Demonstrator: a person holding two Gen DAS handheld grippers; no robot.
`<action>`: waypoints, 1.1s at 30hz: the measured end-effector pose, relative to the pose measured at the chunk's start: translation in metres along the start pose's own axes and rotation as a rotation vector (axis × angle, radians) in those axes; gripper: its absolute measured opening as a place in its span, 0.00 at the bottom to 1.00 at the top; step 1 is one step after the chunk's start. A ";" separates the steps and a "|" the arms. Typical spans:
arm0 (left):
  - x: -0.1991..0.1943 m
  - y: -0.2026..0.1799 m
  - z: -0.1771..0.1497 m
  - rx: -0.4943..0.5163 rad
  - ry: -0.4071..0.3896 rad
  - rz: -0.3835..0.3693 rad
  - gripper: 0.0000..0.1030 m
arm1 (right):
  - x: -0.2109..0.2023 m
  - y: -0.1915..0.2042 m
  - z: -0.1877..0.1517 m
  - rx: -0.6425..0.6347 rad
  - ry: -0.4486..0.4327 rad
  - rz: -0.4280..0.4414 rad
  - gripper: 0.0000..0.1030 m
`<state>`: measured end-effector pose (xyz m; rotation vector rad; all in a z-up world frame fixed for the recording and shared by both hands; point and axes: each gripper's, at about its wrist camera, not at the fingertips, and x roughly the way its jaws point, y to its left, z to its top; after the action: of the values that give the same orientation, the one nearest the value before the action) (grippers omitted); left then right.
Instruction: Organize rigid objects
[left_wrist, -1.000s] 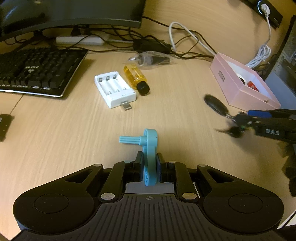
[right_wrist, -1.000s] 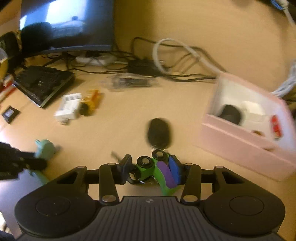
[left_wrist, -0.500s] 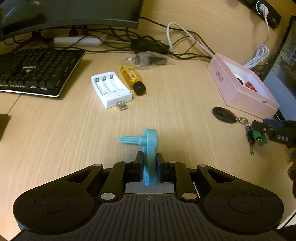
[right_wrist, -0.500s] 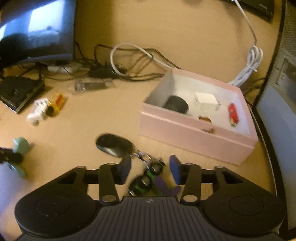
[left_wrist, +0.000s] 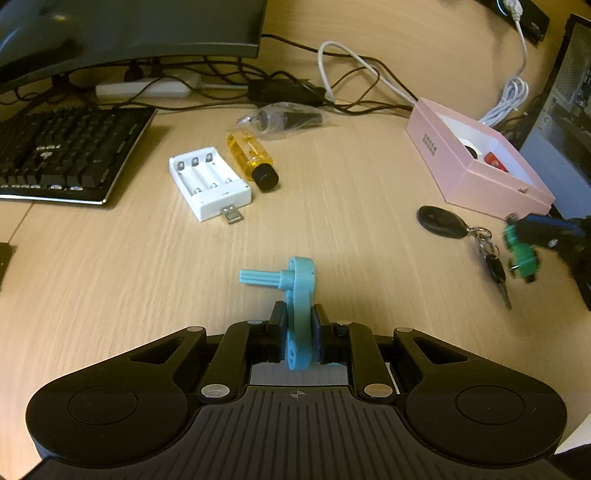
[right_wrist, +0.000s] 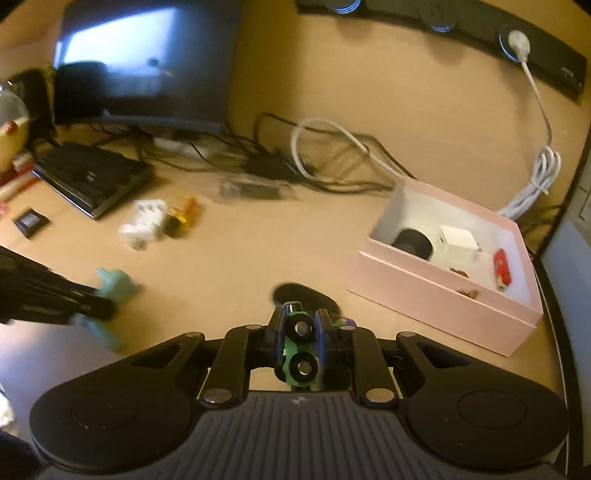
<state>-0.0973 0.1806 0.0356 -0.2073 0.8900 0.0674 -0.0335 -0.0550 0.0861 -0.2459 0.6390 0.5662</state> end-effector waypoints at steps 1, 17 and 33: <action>0.000 0.000 0.000 0.000 0.001 0.000 0.17 | -0.004 -0.005 0.002 0.020 -0.006 -0.007 0.16; 0.001 -0.006 -0.003 -0.001 -0.013 0.006 0.17 | 0.004 -0.070 -0.024 0.064 0.086 -0.239 0.18; -0.002 -0.022 -0.008 0.060 0.008 0.065 0.17 | 0.078 -0.053 -0.021 0.154 0.094 0.002 0.43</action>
<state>-0.1012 0.1576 0.0355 -0.1230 0.9054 0.1001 0.0375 -0.0739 0.0233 -0.1280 0.7702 0.5064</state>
